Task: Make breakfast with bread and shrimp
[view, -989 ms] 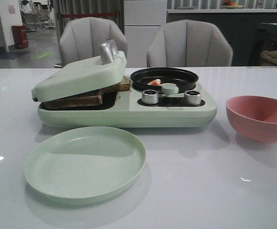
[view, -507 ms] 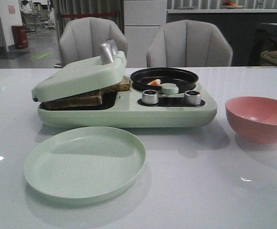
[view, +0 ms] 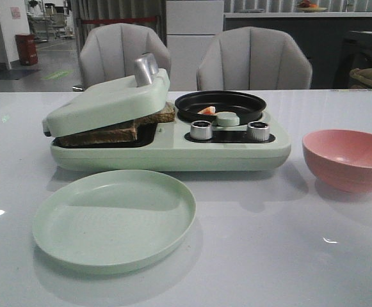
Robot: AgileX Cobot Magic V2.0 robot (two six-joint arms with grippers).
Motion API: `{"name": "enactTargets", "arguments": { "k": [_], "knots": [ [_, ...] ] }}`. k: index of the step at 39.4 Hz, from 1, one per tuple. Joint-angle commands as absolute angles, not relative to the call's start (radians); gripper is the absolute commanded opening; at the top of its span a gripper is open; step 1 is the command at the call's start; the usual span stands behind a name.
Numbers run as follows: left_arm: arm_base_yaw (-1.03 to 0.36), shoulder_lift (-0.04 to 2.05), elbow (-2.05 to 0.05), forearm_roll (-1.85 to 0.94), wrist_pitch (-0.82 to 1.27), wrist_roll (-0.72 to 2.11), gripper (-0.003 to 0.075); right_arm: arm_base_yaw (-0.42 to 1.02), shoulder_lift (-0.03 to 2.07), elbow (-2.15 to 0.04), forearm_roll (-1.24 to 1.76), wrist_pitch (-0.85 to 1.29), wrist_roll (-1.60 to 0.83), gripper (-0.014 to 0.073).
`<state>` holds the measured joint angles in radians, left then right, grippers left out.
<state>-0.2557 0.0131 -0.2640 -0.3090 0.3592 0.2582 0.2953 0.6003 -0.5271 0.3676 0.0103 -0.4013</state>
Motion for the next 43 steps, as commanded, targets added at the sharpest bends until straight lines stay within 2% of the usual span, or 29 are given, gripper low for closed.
{"name": "enactTargets", "arguments": {
  "k": [1, 10, 20, 24, 28, 30, 43],
  "knots": [
    [-0.263, 0.023, -0.291, -0.319, 0.287, 0.248, 0.0114, 0.302, 0.502, -0.482, 0.372, -0.085, -0.411, 0.0441],
    [-0.263, 0.023, -0.291, -0.319, 0.287, 0.248, 0.0113, 0.302, 0.286, -0.329, 0.361, -0.063, -0.412, 0.0441],
    [-0.263, 0.023, -0.291, -0.319, 0.287, 0.248, 0.0114, 0.302, 0.264, -0.194, 0.362, -0.113, -0.411, 0.0435],
    [-0.263, 0.023, -0.291, -0.319, 0.287, 0.248, 0.0114, 0.302, 0.264, -0.190, 0.362, -0.162, -0.411, 0.0363],
    [-0.263, 0.023, -0.291, -0.319, 0.287, 0.248, 0.0113, 0.302, 0.264, -0.190, 0.362, -0.151, -0.411, 0.0190],
    [-0.263, 0.023, -0.291, -0.319, 0.287, 0.248, 0.0114, 0.302, 0.264, -0.190, 0.362, -0.134, -0.411, 0.0133],
    [-0.263, 0.023, -0.291, -0.319, 0.287, 0.248, 0.0113, 0.302, 0.264, -0.189, 0.362, -0.112, -0.411, 0.0137]
  ]
}}
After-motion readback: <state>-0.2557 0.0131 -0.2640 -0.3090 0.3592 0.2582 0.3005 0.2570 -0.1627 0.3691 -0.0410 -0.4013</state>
